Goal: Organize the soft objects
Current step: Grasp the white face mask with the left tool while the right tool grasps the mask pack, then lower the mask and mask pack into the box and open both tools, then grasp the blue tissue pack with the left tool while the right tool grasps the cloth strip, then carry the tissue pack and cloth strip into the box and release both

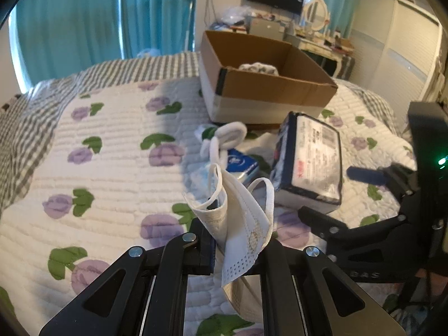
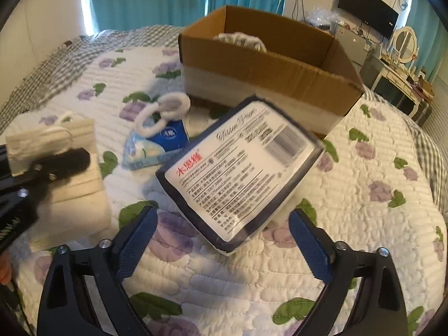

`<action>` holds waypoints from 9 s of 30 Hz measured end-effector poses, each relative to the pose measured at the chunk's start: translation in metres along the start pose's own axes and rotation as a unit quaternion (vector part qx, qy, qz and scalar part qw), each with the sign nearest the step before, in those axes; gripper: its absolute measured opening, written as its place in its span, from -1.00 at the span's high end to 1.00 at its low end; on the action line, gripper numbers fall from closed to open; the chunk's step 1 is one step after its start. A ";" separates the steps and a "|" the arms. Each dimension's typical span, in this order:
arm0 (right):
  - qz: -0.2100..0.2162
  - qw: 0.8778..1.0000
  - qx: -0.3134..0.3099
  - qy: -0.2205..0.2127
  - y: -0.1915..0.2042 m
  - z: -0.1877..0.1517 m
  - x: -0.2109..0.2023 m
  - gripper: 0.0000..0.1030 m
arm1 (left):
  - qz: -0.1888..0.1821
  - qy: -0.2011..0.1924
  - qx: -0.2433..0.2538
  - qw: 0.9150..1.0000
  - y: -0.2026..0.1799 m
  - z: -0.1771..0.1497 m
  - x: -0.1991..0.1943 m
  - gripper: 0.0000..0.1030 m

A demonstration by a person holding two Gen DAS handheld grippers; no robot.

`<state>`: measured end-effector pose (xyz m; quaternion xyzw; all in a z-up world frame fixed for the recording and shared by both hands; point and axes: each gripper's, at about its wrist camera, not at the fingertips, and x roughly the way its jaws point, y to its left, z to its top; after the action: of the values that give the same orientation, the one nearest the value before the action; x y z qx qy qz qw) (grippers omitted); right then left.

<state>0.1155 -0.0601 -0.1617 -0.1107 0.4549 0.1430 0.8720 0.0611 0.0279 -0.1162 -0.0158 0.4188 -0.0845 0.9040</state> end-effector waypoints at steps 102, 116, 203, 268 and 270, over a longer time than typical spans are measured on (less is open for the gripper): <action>-0.063 0.970 0.029 -0.232 -0.093 0.135 -0.202 -1.00 | 0.080 -0.259 0.054 0.961 -0.050 0.148 -0.132 -1.00; -0.067 0.983 0.052 -0.161 -0.077 0.089 -0.107 -1.00 | 0.086 -0.190 0.002 0.978 -0.014 0.084 -0.064 -1.00; 0.056 0.995 0.075 0.037 -0.067 -0.017 0.001 -0.36 | -0.039 -0.031 0.012 0.999 -0.026 0.007 0.004 -0.09; 0.015 0.991 0.011 -0.136 -0.136 0.237 0.007 0.45 | 0.026 -0.102 0.019 0.994 -0.036 0.216 0.098 -0.11; 0.025 0.991 0.009 -0.133 -0.142 0.240 0.020 0.43 | 0.028 -0.108 0.026 0.993 -0.038 0.218 0.107 -0.14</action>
<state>0.3594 -0.1122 -0.0346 -0.0718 0.3383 0.1739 0.9220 0.2894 -0.0364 -0.0516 0.0105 0.3165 -0.0676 0.9461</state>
